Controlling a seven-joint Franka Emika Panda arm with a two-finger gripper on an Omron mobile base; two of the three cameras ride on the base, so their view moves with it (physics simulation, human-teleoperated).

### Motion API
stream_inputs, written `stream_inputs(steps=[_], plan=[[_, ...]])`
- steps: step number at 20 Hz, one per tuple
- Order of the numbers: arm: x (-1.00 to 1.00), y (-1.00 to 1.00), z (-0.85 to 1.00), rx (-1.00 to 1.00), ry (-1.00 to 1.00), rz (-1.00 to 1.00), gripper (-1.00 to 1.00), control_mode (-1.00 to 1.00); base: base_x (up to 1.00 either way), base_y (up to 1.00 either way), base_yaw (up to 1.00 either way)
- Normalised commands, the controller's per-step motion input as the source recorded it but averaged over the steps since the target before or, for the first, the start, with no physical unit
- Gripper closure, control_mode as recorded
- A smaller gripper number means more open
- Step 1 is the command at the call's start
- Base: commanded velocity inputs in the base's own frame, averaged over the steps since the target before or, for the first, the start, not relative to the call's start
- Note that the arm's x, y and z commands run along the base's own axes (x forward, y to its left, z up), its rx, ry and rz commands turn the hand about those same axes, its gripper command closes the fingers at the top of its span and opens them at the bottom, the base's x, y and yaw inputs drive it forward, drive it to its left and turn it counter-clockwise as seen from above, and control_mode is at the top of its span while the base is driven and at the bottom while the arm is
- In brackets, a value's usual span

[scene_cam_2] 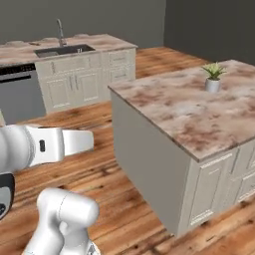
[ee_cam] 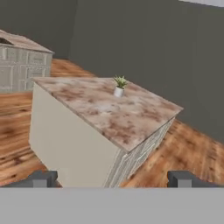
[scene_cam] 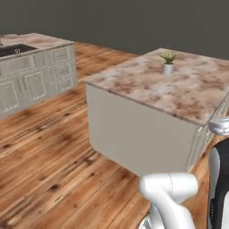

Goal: Pick the candle and candle from the dining table and place them in the open cabinet. Close the cabinet after placing the objects.

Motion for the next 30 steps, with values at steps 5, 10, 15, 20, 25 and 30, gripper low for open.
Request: stream_inputs(steps=[5, 10, 15, 20, 25, 30], plan=[[0.0, 0.0, 0.0, 0.0, 0.0, 0.0, -1.0, 1.0, -0.25, 0.0, 0.98], [0.0, 0.0, 0.0, 0.0, 0.0, 0.0, -1.0, 1.0, -0.28, 0.01, 0.94], [0.0, 0.0, 0.0, 0.0, 0.0, 0.0, -1.0, 1.0, -0.11, 0.06, 0.64], [0.0, 0.0, 0.0, 0.0, 0.0, 0.0, -1.0, 1.0, 0.48, -0.03, 0.11], [0.0, 0.0, 0.0, 0.0, 0.0, 0.0, -1.0, 1.0, 0.95, -0.59, 0.18], [0.0, 0.0, 0.0, 0.0, 0.0, 0.0, -1.0, 1.0, 0.85, -0.96, 0.12]])
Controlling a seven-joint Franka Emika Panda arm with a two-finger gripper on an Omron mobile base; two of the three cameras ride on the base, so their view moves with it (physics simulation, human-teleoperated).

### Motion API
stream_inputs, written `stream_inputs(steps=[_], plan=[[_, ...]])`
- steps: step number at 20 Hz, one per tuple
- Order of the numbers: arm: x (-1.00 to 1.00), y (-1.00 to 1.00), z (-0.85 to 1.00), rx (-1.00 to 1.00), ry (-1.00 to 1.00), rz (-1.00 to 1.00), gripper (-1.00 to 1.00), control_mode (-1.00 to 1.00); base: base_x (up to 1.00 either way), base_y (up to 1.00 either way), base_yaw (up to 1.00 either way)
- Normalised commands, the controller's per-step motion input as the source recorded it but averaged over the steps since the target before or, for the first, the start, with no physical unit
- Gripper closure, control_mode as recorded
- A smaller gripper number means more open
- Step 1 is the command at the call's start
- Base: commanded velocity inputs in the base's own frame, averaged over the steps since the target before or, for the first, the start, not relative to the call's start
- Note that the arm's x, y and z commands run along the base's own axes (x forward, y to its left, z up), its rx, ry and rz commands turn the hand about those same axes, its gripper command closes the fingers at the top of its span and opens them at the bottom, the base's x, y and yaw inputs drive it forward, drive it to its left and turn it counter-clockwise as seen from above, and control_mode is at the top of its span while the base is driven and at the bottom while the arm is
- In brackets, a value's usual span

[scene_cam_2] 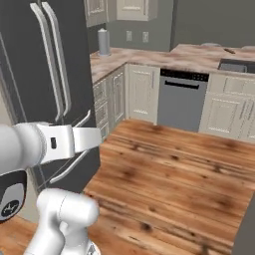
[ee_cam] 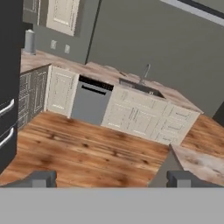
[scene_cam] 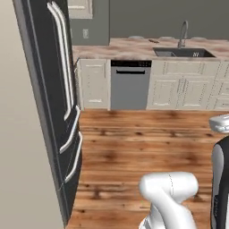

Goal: Pick the candle and candle from the dining table and place them in the open cabinet. Close the cabinet after placing the objects.

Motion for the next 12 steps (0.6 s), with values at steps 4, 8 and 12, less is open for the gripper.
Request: stream_inputs(steps=[4, 8, 12], plan=[[0.0, 0.0, 0.0, 0.0, 0.0, 0.0, -1.0, 1.0, 0.73, -1.0, 0.08], [0.0, 0.0, 0.0, 0.0, 0.0, 0.0, -1.0, 1.0, 0.97, -0.51, 0.03], [0.0, 0.0, 0.0, 0.0, 0.0, 0.0, -1.0, 1.0, 1.0, 0.0, 0.01]])
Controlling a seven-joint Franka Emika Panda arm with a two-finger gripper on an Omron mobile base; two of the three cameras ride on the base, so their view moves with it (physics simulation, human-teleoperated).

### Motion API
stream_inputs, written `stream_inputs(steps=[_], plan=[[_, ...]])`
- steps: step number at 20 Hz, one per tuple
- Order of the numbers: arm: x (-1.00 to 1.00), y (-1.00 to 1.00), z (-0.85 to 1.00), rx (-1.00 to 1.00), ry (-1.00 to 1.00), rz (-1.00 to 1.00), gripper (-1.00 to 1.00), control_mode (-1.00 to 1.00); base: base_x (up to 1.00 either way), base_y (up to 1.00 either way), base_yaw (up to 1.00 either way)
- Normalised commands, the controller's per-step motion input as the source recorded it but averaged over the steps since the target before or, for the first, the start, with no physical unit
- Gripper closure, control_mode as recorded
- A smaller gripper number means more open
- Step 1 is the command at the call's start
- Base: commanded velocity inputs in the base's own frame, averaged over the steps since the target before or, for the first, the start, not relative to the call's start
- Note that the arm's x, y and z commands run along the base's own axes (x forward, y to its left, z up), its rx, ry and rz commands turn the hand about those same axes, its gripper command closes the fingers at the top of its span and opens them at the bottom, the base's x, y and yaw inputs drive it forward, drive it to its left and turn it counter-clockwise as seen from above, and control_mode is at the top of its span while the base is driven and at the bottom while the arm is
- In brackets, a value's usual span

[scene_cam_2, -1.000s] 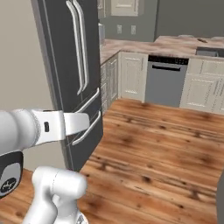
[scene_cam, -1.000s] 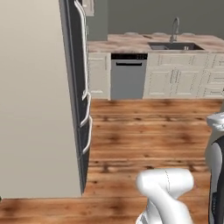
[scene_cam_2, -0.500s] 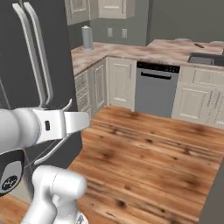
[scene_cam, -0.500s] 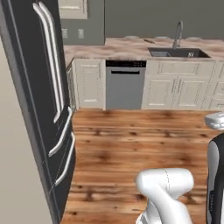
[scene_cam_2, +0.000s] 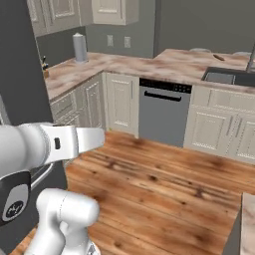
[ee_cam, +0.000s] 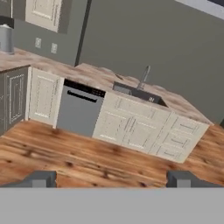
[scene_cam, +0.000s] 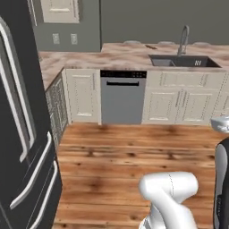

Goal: Pick the candle and candle from the dining table and place them in the open cabinet. Close the cabinet after placing the objects.

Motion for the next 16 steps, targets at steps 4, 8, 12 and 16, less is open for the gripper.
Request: stream_inputs(steps=[4, 8, 12, 16], plan=[[0.0, 0.0, 0.0, 0.0, 0.0, 0.0, -1.0, 1.0, 1.0, 0.0, 0.0], [0.0, 0.0, 0.0, 0.0, 0.0, 0.0, -1.0, 1.0, 1.0, 0.0, 0.02], [0.0, 0.0, 0.0, 0.0, 0.0, 0.0, -1.0, 1.0, 1.0, 0.0, 0.03], [0.0, 0.0, 0.0, 0.0, 0.0, 0.0, -1.0, 1.0, 1.0, -0.01, 0.06]])
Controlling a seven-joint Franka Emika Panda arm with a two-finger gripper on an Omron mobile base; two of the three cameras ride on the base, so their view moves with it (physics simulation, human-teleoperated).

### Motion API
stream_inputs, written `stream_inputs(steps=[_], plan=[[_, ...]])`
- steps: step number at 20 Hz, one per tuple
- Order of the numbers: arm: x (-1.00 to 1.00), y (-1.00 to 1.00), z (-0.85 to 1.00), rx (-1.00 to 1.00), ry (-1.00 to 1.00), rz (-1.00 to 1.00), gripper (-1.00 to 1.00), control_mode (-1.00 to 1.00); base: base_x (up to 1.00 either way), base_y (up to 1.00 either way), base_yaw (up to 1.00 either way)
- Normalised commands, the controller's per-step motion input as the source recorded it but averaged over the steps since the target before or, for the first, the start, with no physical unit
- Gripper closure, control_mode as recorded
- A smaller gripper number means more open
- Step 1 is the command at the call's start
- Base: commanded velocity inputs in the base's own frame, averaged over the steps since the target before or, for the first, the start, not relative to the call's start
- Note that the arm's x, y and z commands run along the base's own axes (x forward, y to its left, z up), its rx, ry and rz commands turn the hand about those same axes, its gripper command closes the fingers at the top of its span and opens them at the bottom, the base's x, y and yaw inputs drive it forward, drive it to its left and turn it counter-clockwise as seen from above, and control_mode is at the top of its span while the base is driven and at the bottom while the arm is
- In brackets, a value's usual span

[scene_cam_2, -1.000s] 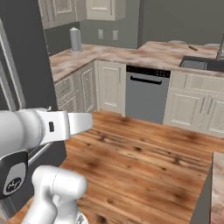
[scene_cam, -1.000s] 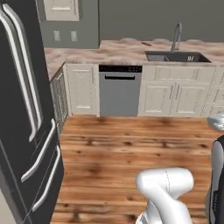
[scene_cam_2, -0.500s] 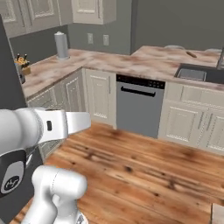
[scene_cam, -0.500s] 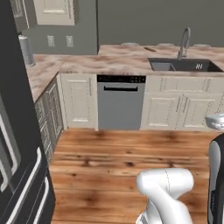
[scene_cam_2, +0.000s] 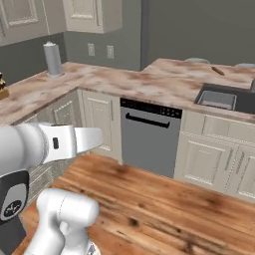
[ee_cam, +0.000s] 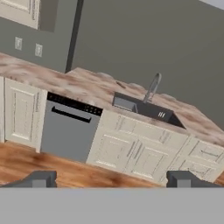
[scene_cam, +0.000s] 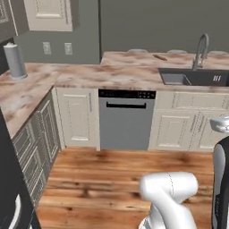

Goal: Pick the candle and candle from the dining table and place them in the open cabinet. Close the cabinet after placing the objects.

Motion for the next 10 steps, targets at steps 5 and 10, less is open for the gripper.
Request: stream_inputs(steps=[5, 10], plan=[[0.0, 0.0, 0.0, 0.0, 0.0, 0.0, -1.0, 1.0, 1.0, -0.1, 0.08], [0.0, 0.0, 0.0, 0.0, 0.0, 0.0, -1.0, 1.0, 0.87, -0.87, 0.0]])
